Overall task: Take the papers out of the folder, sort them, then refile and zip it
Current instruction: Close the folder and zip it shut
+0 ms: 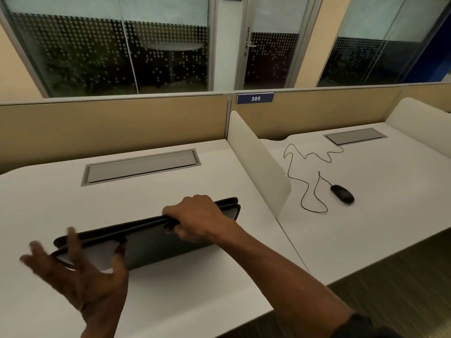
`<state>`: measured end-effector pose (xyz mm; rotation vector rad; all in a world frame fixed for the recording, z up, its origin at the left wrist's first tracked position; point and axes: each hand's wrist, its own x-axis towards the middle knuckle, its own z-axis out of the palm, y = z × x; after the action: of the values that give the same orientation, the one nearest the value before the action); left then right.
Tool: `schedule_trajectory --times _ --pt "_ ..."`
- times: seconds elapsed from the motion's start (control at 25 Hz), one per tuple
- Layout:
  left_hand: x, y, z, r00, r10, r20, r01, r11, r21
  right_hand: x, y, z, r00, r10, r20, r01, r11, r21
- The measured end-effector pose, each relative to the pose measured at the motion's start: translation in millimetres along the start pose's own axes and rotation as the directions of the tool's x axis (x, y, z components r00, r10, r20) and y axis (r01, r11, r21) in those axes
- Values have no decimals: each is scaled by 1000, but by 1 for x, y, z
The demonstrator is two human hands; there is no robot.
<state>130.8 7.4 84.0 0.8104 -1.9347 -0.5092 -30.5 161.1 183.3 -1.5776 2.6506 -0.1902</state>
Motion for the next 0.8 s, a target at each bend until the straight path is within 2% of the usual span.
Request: schedule_trajectory --times 0.08,0.12,0.2,0.24,0.28,0.36,0.44,0.56,0.68,0.8 --pt "-3 -9 -4 956 -291 44 295 943 -154 1 -2 0 999 26 -33 -25 999 30" --pt "-3 -13 -4 898 -430 91 440 868 -232 2 -2 -1 997 45 -61 -42 998 50" --pt "-1 -18 -1 699 -671 246 715 644 -273 4 -3 -4 987 105 -123 -91 989 117" --pt "2 -24 1 591 -732 339 807 545 -228 6 -4 -6 977 145 -160 -116 977 177" --pt "5 -28 6 517 -741 428 851 497 -169 7 -4 -8 961 190 -200 -137 958 253" --pt "14 -36 13 461 -675 577 860 500 -102 11 -5 -11 920 293 -259 -154 880 449" --pt "26 -42 17 457 -554 696 843 520 -140 18 -7 -12 883 404 -240 -151 729 668" --pt "52 -42 13 570 -391 723 771 558 -306 31 -12 -10 832 538 -139 -115 411 904" --pt "86 -43 5 686 -331 648 678 613 -405 48 -13 -2 761 647 -43 -65 142 988" --pt "114 -54 4 733 -293 614 602 700 -384 69 -8 12 670 740 58 -87 1 996"
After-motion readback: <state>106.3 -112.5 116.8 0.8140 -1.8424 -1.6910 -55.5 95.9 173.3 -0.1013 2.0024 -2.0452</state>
